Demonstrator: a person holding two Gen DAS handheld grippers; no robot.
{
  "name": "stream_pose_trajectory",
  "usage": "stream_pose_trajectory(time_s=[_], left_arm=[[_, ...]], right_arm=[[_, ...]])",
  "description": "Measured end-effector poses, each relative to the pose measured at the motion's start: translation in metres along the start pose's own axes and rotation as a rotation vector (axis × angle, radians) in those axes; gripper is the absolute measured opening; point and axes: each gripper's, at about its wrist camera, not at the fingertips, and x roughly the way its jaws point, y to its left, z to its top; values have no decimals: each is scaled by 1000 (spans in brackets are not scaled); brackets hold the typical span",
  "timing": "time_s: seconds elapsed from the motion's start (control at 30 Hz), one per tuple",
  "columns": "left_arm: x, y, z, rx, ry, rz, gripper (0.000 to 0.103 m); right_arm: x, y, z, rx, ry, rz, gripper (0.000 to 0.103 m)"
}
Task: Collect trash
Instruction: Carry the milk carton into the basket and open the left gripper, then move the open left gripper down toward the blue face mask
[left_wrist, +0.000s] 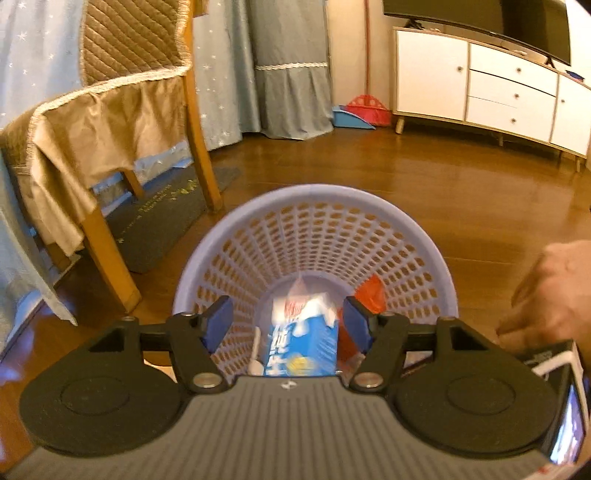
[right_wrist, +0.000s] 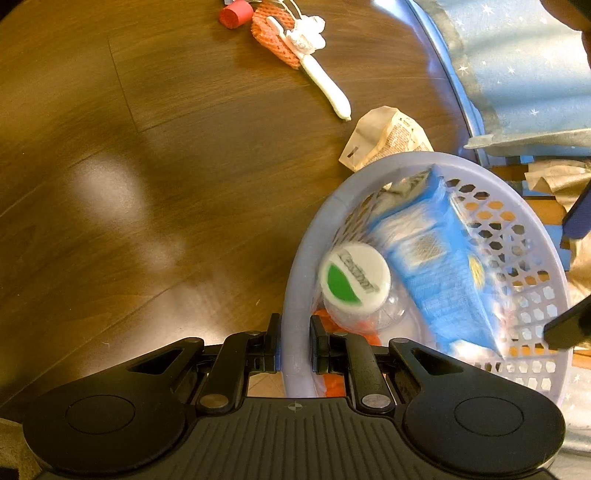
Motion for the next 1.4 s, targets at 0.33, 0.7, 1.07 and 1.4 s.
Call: stream_pose_trajectory(time_s=[0.33, 0.7, 1.07, 1.4], left_arm=[[-20, 26, -25, -55, 26, 104, 62], [-43, 53, -64, -121, 71, 224, 62], [-67, 70, -104, -166, 107, 315, 81], [-84, 76, -140, -217, 171, 352, 95]], right_arm=[[-3, 0, -2, 2, -3, 0, 10], [-5, 2, -2, 0, -2, 1, 11], [-6, 3, -4, -8, -1, 1, 11], [-7, 3, -4, -5, 1, 2, 11]])
